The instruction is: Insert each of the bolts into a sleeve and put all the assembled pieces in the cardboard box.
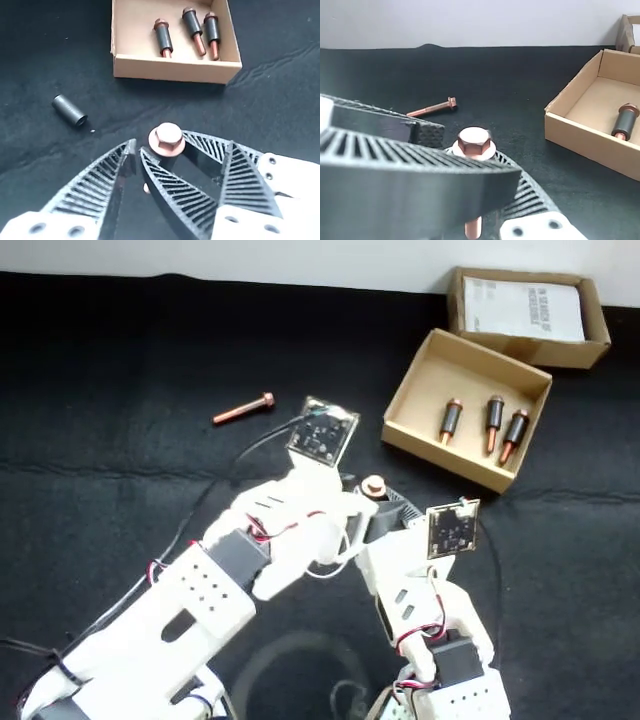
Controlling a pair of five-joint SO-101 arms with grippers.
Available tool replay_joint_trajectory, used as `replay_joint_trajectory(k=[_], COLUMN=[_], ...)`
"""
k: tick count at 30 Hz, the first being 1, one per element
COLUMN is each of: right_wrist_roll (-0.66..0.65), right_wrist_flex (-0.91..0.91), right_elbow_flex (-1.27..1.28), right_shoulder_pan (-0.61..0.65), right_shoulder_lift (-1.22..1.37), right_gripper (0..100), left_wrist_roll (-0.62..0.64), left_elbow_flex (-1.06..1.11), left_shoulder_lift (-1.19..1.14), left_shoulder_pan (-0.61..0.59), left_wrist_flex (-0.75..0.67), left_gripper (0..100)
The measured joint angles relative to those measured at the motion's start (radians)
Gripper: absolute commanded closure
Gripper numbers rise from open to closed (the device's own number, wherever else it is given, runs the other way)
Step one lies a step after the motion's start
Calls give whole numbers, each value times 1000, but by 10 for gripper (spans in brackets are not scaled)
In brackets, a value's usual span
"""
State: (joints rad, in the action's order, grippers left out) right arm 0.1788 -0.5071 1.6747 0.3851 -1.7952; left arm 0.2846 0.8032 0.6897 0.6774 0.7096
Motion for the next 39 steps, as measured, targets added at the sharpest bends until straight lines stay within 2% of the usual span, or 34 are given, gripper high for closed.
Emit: replay_joint_trajectory(k=[6, 13, 16, 20, 21, 26, 32, 39], right_wrist_roll=[0, 0, 0, 0, 0, 0, -6, -157], right_wrist_flex=[0, 0, 0, 0, 0, -83, -218, -250], right_elbow_flex=[2, 2, 2, 2, 2, 2, -14, -138], right_shoulder_pan=[-6, -31, -34, -31, -31, -87, -236, -264], right_shoulder_lift=[2, 2, 2, 2, 2, 2, 2, 0], right_gripper=[991, 991, 991, 991, 991, 991, 991, 991], left_wrist_roll=[0, -3, -3, -5, -5, -5, -5, -5], left_elbow_flex=[-121, -235, -287, -330, -331, -333, -305, -74], left_shoulder_lift=[37, 221, 322, 450, 480, 603, 697, 839], left_shoulder_pan=[3, 9, 9, 8, -2, -137, -385, -666], left_wrist_flex=[173, 298, 368, 437, 450, 480, 580, 621], left_gripper=[758, 815, 869, 991, 992, 990, 990, 990])
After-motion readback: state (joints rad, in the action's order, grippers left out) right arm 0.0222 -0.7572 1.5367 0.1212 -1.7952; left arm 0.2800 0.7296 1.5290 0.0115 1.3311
